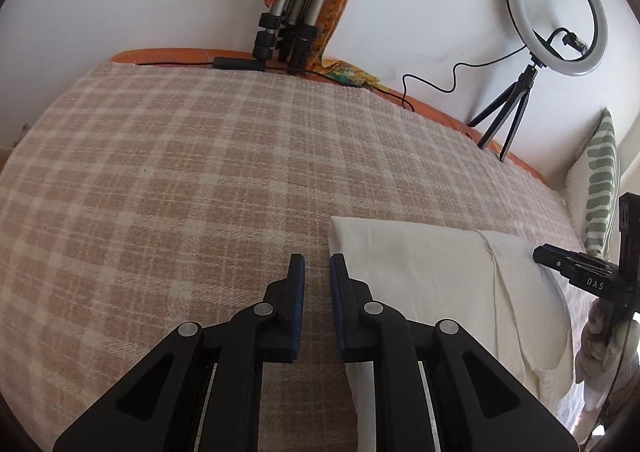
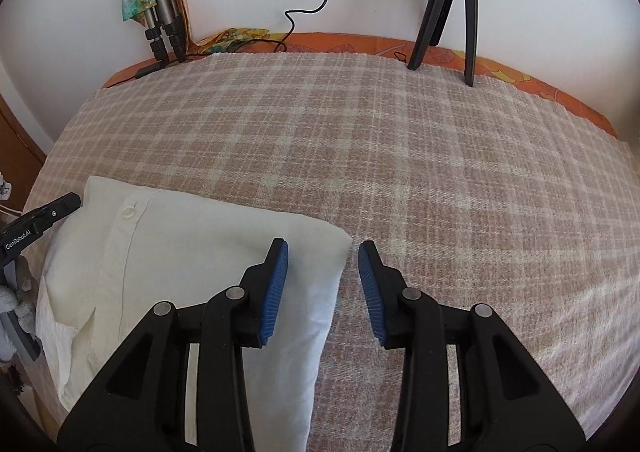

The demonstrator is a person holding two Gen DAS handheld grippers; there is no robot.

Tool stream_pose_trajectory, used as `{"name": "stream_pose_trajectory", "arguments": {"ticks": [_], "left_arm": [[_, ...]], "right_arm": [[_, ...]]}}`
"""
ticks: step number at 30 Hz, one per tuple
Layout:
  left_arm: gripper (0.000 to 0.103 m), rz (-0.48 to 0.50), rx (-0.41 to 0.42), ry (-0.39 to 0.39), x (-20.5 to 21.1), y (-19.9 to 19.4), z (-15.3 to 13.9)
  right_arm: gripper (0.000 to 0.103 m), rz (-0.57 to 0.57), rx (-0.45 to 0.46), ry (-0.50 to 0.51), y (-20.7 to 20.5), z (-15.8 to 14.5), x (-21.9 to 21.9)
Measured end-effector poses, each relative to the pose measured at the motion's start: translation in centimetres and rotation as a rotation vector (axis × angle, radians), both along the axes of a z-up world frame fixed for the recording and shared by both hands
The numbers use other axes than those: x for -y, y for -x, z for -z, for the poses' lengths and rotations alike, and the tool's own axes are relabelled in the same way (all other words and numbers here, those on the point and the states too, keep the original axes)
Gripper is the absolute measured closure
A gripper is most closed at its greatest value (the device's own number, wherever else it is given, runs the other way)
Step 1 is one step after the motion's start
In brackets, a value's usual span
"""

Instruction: Fold small clothes

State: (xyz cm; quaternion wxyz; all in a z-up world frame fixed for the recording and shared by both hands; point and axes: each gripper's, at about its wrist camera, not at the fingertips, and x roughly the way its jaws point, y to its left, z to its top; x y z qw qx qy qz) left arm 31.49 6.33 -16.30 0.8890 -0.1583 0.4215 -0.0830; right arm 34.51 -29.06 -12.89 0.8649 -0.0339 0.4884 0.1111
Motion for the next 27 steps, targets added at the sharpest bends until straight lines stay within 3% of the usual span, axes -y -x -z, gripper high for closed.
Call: {"name": "stream_pose_trajectory", "arguments": {"ticks": [3,6,7,11,12,17,27], "left_arm": [[0.09,0.017,-0.003,0.053,-1.1,1.5,-0.9],[0.087,0.042,-0.023,0.114,-1.7,3.0,-1.3],[0.082,0.048,-0.035,0.15,-1.9,3.4,-1.2],[0.079,0.026,-0.088,0.41,-3.3,5.5,-0.3],[0.077,0.023,-0.093,0.441,-3.5,5.8,-0.1],[0.073,0.03,-0.131,0.507,-3.1,6.3,0.7],[0.073,0.033,-0.192,0.544,-1.9,5.2,2.9]], "right_arm": [[0.063,0.02,-0.004,-0.113,1.5,-1.4,2.2],[0.054,0.039,-0.016,-0.204,3.2,-2.2,4.0],[0.048,0.046,-0.027,-0.238,3.8,-2.1,4.6],[0.043,0.081,-0.07,-0.351,6.1,-1.5,6.7],[0.041,0.089,-0.091,-0.399,6.8,-1.1,7.2],[0.04,0.112,-0.167,-0.564,9.0,1.0,8.7],[0.04,0.087,-0.212,-0.62,9.3,3.2,7.3]]}}
